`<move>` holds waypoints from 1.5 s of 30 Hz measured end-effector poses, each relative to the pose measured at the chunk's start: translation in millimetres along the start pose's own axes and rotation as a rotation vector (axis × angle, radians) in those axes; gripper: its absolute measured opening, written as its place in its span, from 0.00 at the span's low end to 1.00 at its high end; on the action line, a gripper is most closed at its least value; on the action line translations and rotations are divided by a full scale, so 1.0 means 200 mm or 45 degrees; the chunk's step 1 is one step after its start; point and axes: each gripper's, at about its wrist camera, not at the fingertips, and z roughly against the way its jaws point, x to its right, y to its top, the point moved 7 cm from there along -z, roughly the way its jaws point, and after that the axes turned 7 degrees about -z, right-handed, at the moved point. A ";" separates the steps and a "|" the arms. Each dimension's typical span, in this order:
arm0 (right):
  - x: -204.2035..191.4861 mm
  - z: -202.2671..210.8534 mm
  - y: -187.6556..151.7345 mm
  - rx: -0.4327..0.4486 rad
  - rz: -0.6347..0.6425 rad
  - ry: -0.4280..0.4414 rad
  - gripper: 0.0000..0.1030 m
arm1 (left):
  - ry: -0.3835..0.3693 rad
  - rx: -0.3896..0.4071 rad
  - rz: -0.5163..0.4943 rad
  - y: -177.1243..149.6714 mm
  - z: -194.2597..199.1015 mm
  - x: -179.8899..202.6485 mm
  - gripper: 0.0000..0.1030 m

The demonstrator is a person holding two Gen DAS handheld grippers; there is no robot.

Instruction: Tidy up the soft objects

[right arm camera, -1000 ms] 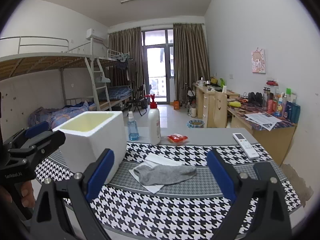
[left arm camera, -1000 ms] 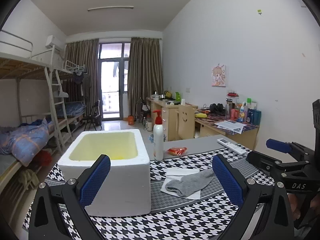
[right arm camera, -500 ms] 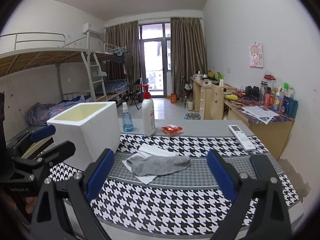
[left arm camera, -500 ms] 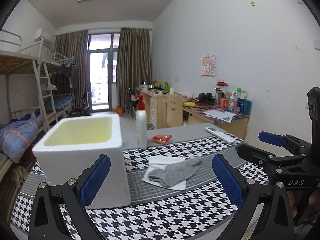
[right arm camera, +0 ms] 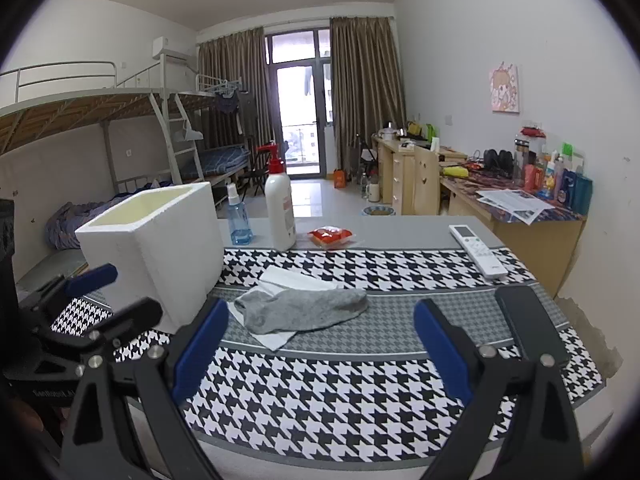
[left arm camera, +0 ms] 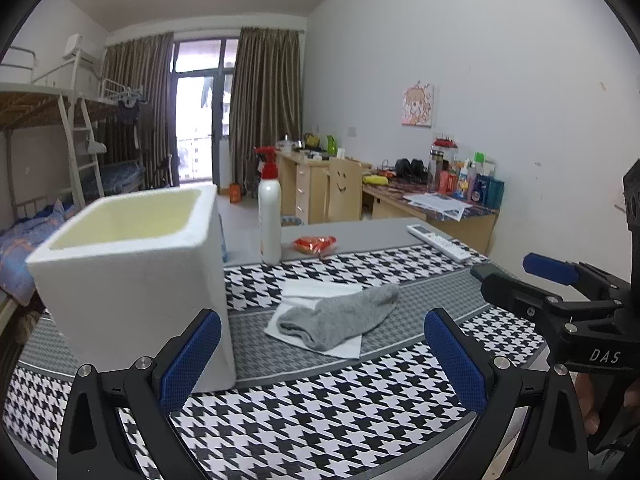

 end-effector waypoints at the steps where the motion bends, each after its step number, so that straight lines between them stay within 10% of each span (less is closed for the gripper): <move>1: 0.00 -0.01 0.00 -0.007 0.003 -0.001 0.93 | 0.003 -0.004 -0.001 0.00 -0.01 0.00 0.99; 45: 0.13 -0.48 -0.02 -0.273 0.052 0.075 0.93 | 0.134 -0.221 0.032 -0.12 -0.45 -0.01 0.99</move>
